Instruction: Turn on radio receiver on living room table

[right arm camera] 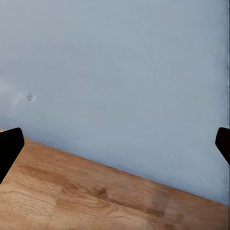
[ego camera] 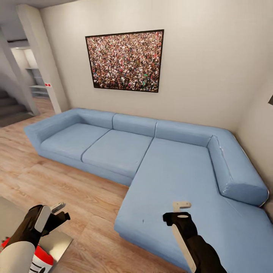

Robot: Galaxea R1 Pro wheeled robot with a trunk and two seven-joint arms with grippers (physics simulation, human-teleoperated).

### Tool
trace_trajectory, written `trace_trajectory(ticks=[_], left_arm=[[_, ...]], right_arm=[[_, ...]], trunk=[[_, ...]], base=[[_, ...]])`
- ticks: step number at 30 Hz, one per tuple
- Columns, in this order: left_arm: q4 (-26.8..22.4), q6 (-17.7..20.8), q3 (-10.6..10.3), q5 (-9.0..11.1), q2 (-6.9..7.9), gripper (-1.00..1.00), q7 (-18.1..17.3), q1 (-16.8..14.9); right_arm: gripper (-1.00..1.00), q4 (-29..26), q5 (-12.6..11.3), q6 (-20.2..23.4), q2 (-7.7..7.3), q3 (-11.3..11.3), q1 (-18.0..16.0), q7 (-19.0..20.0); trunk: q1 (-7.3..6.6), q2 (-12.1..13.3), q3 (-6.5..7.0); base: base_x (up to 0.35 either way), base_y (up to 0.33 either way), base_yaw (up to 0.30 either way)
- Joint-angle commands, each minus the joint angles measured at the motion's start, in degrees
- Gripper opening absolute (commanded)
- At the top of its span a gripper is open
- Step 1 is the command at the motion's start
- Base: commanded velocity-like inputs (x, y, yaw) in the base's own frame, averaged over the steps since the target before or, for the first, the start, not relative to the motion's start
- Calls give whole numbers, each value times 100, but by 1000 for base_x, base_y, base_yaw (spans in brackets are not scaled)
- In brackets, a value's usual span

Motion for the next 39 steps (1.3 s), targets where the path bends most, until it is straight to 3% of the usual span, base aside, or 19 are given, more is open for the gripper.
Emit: trace_trajectory(ticks=[1, 32, 39], left_arm=[[0, 0, 1, 0, -9, 100, 0, 0], [0, 4, 1, 4, -25, 100, -8, 0], [-3, -7, 6, 5, -19, 100, 19, 0]], right_arm=[[100, 0, 0, 0, 0, 0, -1, 1], [100, 0, 3, 0, 0, -18, 1, -4], [100, 0, 3, 8, 2, -26, -1, -7]], trunk=[[0, 0, 0], [0, 0, 85], [0, 0, 94]], base=[[0, 0, -300], [0, 0, -300], [0, 0, -151]])
